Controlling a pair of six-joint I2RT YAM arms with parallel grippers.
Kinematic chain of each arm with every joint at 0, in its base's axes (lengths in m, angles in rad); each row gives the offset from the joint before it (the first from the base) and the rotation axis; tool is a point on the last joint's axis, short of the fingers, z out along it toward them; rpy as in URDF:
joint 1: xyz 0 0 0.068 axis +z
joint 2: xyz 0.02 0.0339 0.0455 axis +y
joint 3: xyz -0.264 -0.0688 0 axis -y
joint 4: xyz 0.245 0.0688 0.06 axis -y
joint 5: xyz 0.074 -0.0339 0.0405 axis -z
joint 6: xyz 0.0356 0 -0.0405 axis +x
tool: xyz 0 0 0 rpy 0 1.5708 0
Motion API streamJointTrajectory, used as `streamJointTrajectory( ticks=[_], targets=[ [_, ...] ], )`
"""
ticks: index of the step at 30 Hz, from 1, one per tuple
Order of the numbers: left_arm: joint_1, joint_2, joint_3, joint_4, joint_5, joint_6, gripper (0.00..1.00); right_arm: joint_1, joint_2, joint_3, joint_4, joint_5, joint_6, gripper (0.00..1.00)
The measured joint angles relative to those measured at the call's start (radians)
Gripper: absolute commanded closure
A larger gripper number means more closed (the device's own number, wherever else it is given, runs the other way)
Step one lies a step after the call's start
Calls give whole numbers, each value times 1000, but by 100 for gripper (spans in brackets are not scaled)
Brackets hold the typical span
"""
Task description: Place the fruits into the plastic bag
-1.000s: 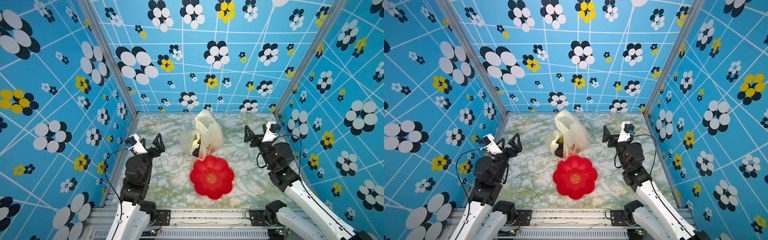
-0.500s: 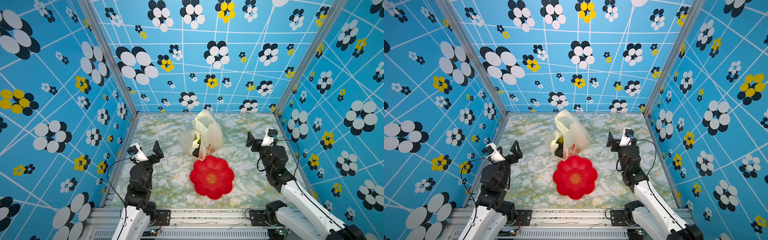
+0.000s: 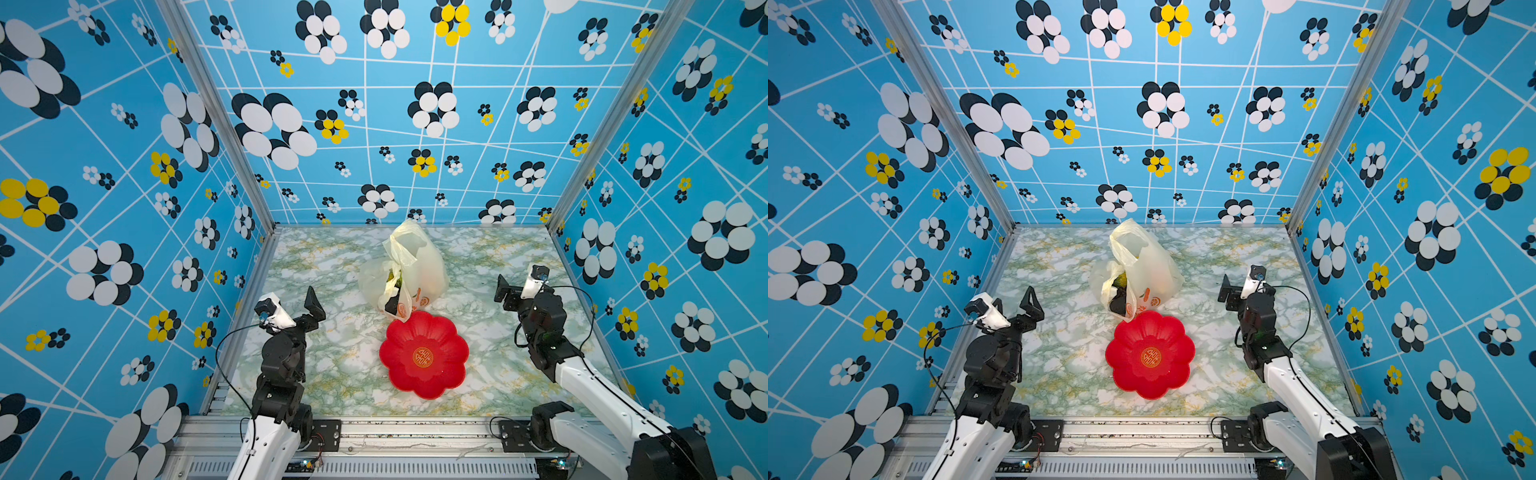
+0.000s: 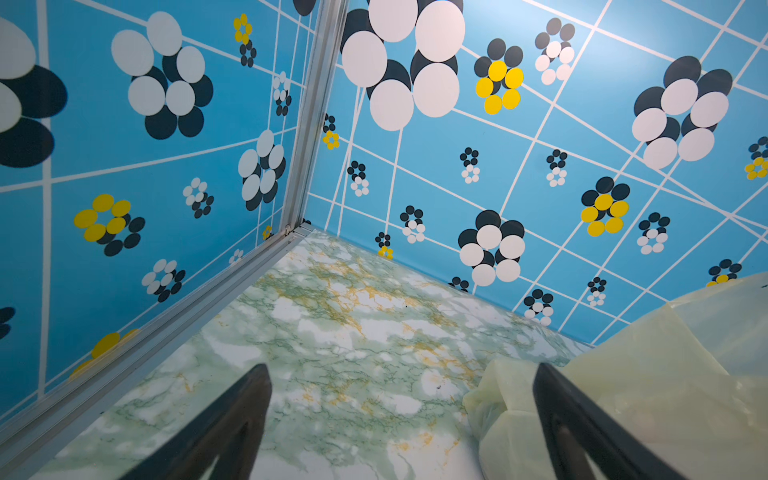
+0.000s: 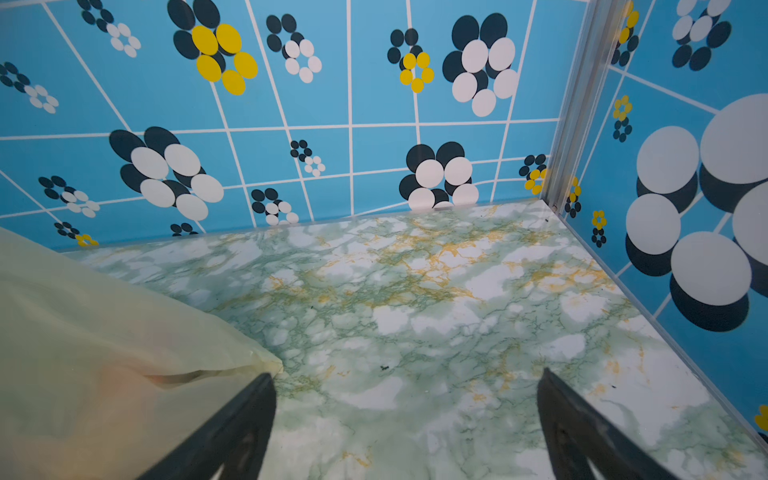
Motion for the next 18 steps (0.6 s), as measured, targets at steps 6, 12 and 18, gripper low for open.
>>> streamJointTrajectory(
  ticks=[6,12,18],
  targets=[
    [0,-2,-1,5,-7,7,1,-23,65,-17,36,7,-15,1],
    [0,-2,-17,8,-7,8,1,-40,150,-31,80,15,-22,1],
    [0,-2,-21,8,-8,14,1,-52,215,-32,133,21,-26,1]
  ],
)
